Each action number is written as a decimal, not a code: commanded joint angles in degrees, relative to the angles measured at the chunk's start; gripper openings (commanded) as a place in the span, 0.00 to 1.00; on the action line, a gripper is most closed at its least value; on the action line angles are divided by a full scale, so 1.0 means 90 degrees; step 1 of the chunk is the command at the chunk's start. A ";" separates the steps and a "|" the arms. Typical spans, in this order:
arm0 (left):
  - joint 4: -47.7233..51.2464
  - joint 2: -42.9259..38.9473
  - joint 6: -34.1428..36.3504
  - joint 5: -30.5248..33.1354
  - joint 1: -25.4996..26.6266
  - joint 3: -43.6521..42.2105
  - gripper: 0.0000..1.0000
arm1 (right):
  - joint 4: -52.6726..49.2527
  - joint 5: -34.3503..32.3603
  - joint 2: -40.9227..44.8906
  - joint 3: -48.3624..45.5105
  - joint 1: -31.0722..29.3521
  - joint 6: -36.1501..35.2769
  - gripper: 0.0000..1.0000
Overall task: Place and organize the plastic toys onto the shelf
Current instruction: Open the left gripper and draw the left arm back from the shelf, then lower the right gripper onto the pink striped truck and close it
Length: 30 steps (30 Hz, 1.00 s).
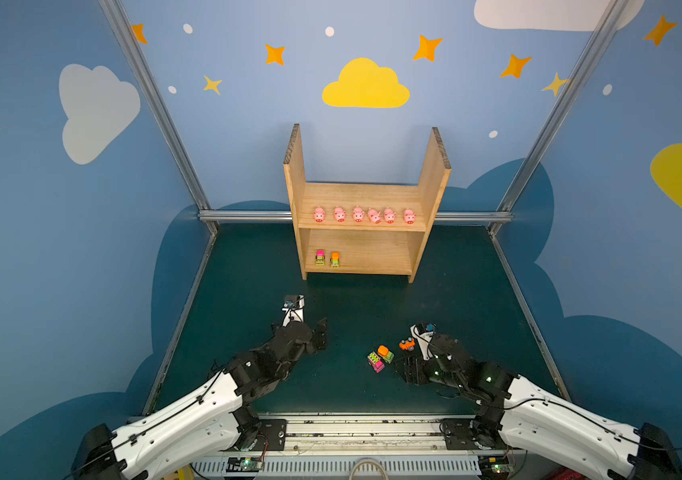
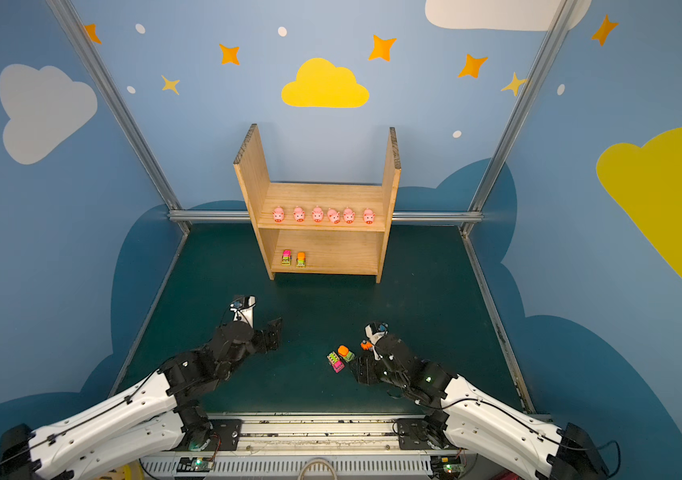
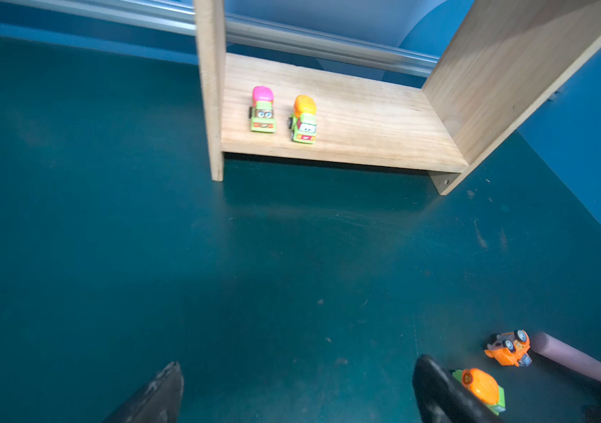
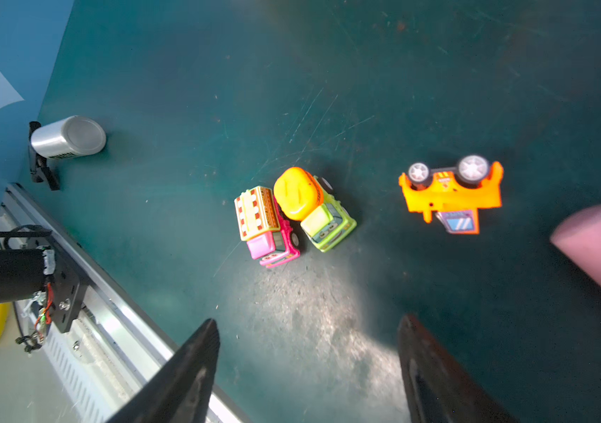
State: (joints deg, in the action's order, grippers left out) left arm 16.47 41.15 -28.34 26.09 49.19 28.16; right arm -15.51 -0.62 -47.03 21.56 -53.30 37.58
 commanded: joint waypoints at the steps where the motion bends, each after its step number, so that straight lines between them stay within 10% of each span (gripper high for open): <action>1: 0.0568 -0.0553 -0.0306 0.0031 0.0024 -0.0298 0.99 | 0.0563 -0.0107 -0.0339 0.0004 -0.0136 0.0064 0.75; 30: 0.1138 -0.2057 -0.0672 0.0236 0.0022 -0.1014 1.00 | 0.1655 -0.0107 -0.3043 0.0967 -0.0709 -0.0343 0.73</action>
State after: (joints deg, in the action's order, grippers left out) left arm 26.37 23.03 -34.52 27.55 49.21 19.49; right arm -1.69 -1.45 -73.80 28.62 -59.16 35.27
